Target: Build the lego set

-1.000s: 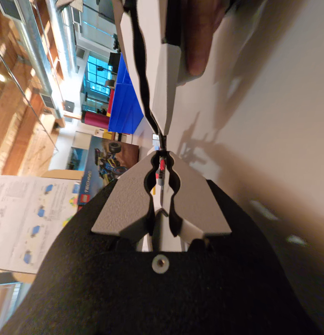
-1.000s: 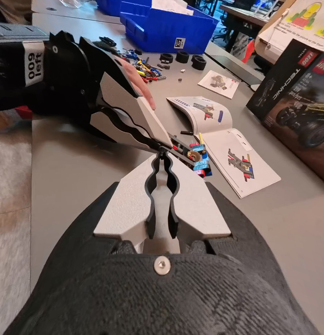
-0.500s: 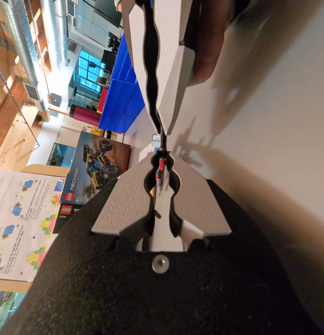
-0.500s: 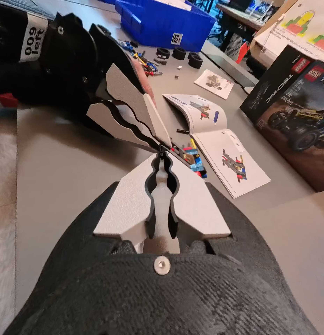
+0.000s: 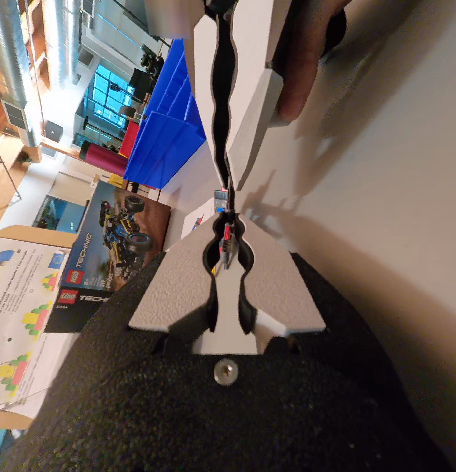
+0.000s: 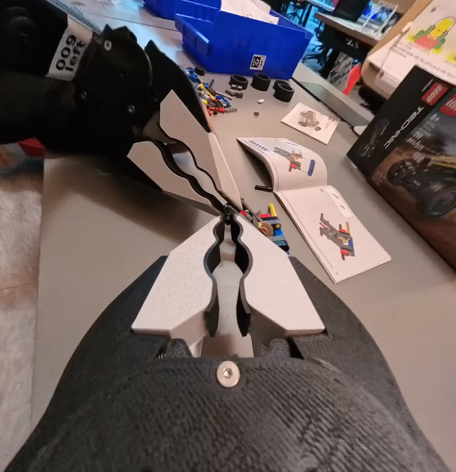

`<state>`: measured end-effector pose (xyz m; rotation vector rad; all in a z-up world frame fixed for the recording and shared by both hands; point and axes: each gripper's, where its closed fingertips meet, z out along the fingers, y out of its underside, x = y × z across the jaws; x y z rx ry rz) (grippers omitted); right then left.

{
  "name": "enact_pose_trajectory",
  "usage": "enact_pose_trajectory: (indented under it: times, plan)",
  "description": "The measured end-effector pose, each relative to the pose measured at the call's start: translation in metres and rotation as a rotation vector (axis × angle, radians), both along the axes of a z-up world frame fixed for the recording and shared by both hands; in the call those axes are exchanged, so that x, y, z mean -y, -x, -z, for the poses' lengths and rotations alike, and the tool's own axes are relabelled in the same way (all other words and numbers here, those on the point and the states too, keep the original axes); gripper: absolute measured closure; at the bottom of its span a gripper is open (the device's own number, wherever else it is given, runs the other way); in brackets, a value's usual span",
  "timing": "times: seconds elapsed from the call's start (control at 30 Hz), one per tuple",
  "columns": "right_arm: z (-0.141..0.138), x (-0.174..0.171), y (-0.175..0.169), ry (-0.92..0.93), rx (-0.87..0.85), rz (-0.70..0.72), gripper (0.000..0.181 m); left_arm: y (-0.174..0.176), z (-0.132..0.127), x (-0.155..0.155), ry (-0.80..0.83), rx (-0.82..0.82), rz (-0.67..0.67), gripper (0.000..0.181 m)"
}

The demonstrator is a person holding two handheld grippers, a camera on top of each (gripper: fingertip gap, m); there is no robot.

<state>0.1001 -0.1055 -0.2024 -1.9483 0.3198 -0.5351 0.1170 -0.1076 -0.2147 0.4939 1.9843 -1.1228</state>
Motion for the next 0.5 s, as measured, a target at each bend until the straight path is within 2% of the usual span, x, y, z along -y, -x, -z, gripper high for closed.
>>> enact_pose_trajectory:
  times: [0.17,0.23,0.33,0.5]
  plan:
    - [0.008,-0.001,-0.001,0.139,0.12,0.0,0.178,-0.002,0.007,0.0,-0.075,0.096,-0.019,0.177]
    - [0.009,-0.001,-0.002,0.123,0.077,0.008,0.178,-0.002,0.008,0.0,-0.078,0.107,-0.025,0.177]
    - [-0.001,0.001,-0.001,-0.044,-0.084,0.001,0.178,0.0,0.0,0.001,0.0,0.012,-0.009,0.177]
    - [0.009,0.001,-0.003,0.021,-0.096,0.033,0.178,-0.003,0.008,0.001,-0.057,0.062,-0.031,0.177]
